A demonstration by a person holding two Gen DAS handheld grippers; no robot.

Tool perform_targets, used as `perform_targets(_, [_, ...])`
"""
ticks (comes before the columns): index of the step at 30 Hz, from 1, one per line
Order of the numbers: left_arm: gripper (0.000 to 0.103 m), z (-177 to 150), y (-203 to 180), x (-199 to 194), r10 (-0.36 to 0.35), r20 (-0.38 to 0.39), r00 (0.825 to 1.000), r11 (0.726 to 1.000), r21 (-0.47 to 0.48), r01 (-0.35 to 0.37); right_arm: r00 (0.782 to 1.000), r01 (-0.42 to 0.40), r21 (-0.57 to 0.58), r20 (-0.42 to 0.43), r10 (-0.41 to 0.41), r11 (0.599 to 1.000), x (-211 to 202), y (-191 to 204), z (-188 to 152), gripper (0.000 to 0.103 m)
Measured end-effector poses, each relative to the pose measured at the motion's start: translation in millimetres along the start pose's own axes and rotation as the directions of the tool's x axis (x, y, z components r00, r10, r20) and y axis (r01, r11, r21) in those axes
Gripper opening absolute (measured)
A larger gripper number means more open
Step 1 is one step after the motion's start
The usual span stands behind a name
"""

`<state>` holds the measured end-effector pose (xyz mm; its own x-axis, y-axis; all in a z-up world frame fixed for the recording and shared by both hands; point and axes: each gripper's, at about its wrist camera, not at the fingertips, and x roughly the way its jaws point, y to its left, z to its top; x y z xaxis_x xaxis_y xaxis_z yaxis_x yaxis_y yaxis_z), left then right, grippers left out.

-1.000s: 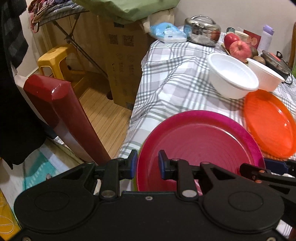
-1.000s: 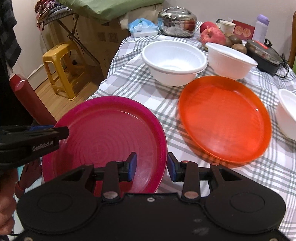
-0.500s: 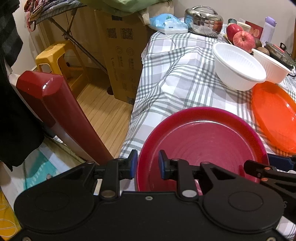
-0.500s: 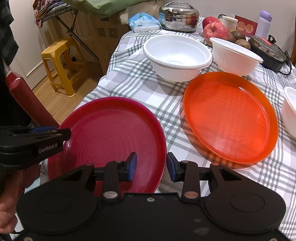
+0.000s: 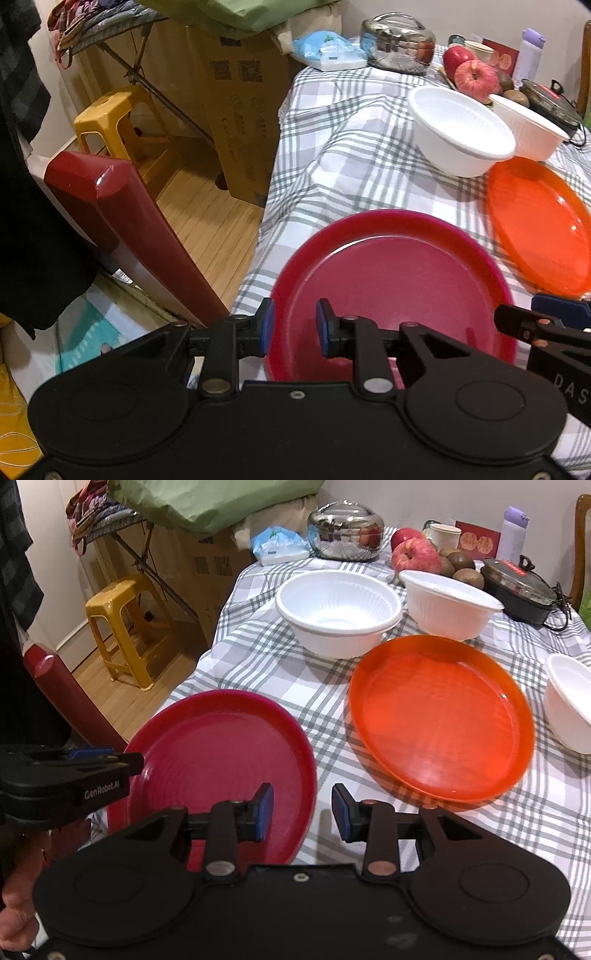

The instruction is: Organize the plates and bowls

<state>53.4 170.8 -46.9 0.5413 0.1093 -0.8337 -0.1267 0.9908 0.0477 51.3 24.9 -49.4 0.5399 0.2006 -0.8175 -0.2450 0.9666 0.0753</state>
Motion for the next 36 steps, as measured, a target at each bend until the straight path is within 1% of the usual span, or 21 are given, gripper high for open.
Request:
perform_targets(8, [0.031,1,-34,-19,-0.043,0.001,0.999,0.997,0.072,0.042,0.999,0.009,0.044,0.035,-0.01,0.999,-28,-26,-12,0.038])
perform_targets(14, [0.032,-1,-67,-30,-0.085,-0.007,0.996,0.987,0.139,0.085,0.998,0.038,0.121,0.053,-0.045,0.992,-49,-60,-30,0.038])
perform_targets(20, [0.032,-3,-100,-40,-0.127,-0.018,0.992,0.971,0.2,0.129,0.995,0.068,0.223,0.062,-0.084,0.972,-67,-100,-52,0.038])
perform_targets(25, [0.032,-5,-124,-48,-0.144,-0.018,0.989,0.963,0.229,0.145,0.991,0.093,0.289,0.067,-0.118,0.953,-80,-129,-70,0.038])
perform_targets(32, [0.032,-8,-148,-53,-0.157,-0.011,0.988,0.954,0.259,0.154,0.986,0.114,0.346,0.075,-0.149,0.931,-88,-153,-84,0.038])
perform_targets(36, [0.032,-9,-157,-53,-0.167,-0.014,0.986,0.949,0.268,0.165,0.983,0.116,0.37,0.093,-0.161,0.922,-92,-163,-90,0.038])
